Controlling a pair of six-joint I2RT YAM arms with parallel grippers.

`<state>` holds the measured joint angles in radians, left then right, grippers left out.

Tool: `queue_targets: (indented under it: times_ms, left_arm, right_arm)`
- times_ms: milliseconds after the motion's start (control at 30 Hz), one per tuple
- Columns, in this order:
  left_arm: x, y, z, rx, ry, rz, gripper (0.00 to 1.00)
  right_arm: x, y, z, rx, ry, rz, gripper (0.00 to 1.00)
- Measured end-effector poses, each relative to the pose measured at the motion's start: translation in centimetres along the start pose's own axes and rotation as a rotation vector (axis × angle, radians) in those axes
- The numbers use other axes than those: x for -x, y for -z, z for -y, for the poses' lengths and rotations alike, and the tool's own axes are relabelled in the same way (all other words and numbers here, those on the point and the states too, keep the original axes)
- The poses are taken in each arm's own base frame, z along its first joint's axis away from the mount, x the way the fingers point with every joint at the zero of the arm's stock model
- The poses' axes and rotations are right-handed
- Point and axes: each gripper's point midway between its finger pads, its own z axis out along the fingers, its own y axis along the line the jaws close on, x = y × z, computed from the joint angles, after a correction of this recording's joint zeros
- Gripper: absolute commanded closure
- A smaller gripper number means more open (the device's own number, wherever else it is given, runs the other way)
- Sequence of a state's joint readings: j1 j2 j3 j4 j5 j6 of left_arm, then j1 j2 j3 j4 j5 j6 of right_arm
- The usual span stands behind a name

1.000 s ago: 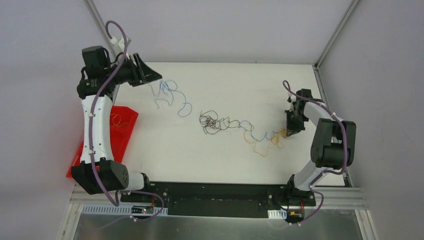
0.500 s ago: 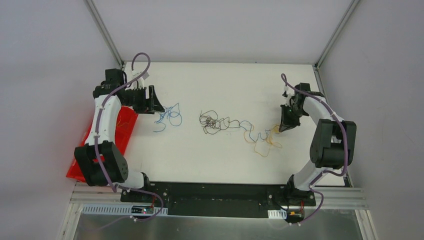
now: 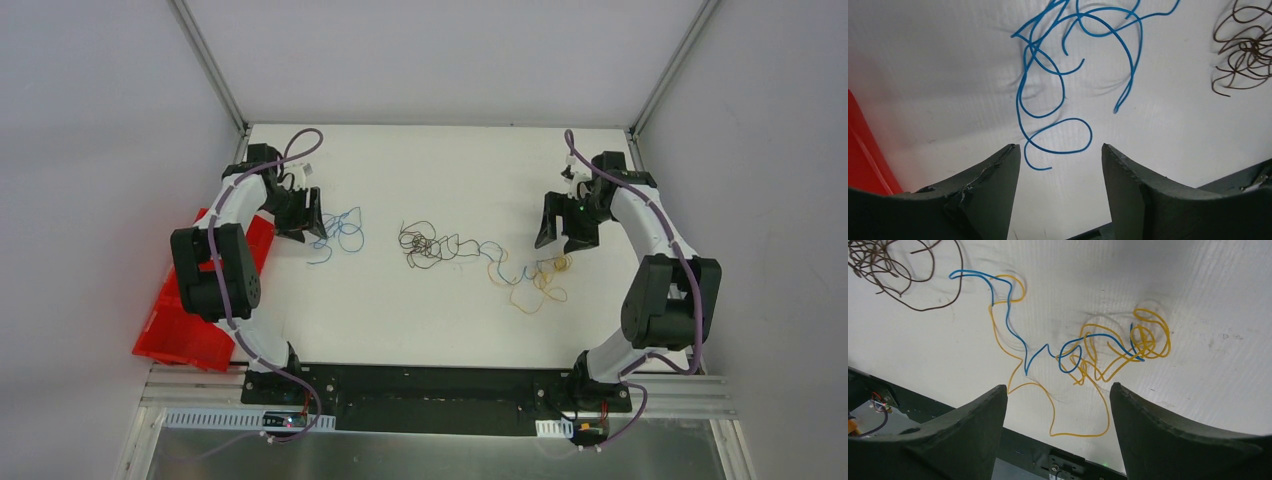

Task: Untangle the cables

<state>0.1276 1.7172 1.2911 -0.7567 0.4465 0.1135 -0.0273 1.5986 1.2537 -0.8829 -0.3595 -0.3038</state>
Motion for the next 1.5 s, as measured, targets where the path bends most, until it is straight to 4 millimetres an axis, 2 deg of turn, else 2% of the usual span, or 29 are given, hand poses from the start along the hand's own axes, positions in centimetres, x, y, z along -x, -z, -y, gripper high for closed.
queue_targets:
  times_ms: [200, 267, 333, 400, 433, 533, 600, 667, 767, 800, 867, 933, 1000, 1067, 1167, 1267, 1333, 1400, 1500]
  left_arm:
    - [-0.2, -2.5, -0.9, 0.062, -0.027, -0.046, 0.34]
    - [-0.4, -3.4, -0.9, 0.069, -0.03, -0.068, 0.38]
    - [-0.7, -4.3, -0.8, 0.069, -0.02, -0.092, 0.69]
    - [-0.7, -5.0, -0.8, 0.068, -0.003, -0.103, 0.95]
    - [-0.7, -5.0, -0.7, 0.066, -0.003, -0.105, 1.0]
    - [-0.1, -3.8, 0.3, 0.056, -0.015, -0.087, 1.0]
    - [1.1, -1.5, 2.2, 0.026, -0.05, -0.028, 1.0]
    - [3.2, 2.8, 5.5, -0.018, -0.124, 0.099, 1.0]
    - [6.8, 12.9, 12.3, -0.118, -0.291, 0.401, 1.0]
    - [7.7, 17.4, 14.9, -0.159, -0.363, 0.528, 1.0]
    - [7.8, 24.2, 18.2, -0.205, -0.463, 0.711, 1.0]
    - [6.8, 29.3, 20.0, -0.223, -0.521, 0.843, 1.0]
    - [5.8, 32.0, 20.4, -0.227, -0.536, 0.916, 1.0]
    - [5.5, 31.6, 19.7, -0.21, -0.512, 0.908, 1.0]
    - [6.0, 28.4, 17.3, -0.176, -0.425, 0.815, 1.0]
    - [7.0, 25.0, 13.7, -0.103, -0.307, 0.717, 1.0]
    - [6.8, 23.8, 11.8, -0.045, -0.25, 0.679, 1.0]
    - [6.2, 23.7, 10.3, 0.022, -0.206, 0.663, 1.0]
    - [5.5, 25.1, 8.3, 0.13, -0.16, 0.692, 1.0]
  right_arm:
    - [0.6, 1.0, -1.4, 0.058, 0.006, 0.016, 0.21]
    - [0.7, 1.2, -1.8, 0.076, 0.007, 0.017, 0.2]
    - [0.8, 1.4, -2.1, 0.093, 0.008, 0.019, 0.2]
    - [1.0, 1.6, -2.5, 0.104, 0.013, 0.024, 0.19]
    - [1.2, 1.7, -2.6, 0.109, 0.016, 0.028, 0.19]
    - [1.9, 2.5, -3.1, 0.12, 0.031, 0.049, 0.2]
    - [2.5, 3.1, -3.4, 0.127, 0.048, 0.073, 0.19]
    - [3.0, 3.8, -3.8, 0.136, 0.063, 0.098, 0.19]
    - [3.7, 4.5, -4.4, 0.155, 0.077, 0.124, 0.2]
    - [3.8, 4.6, -4.6, 0.16, 0.08, 0.128, 0.19]
    - [4.0, 4.8, -5.0, 0.172, 0.084, 0.133, 0.2]
    - [4.0, 4.8, -5.2, 0.181, 0.088, 0.133, 0.19]
    - [4.0, 4.8, -5.4, 0.184, 0.089, 0.132, 0.2]
    - [3.9, 4.8, -5.5, 0.189, 0.087, 0.131, 0.2]
    - [3.9, 4.8, -5.6, 0.192, 0.086, 0.129, 0.19]
    - [3.6, 4.8, -5.7, 0.194, 0.087, 0.129, 0.2]
    - [3.3, 4.8, -5.8, 0.196, 0.092, 0.126, 0.19]
    - [3.2, 4.8, -6.1, 0.199, 0.099, 0.125, 0.2]
    - [3.0, 4.7, -6.4, 0.207, 0.104, 0.119, 0.19]
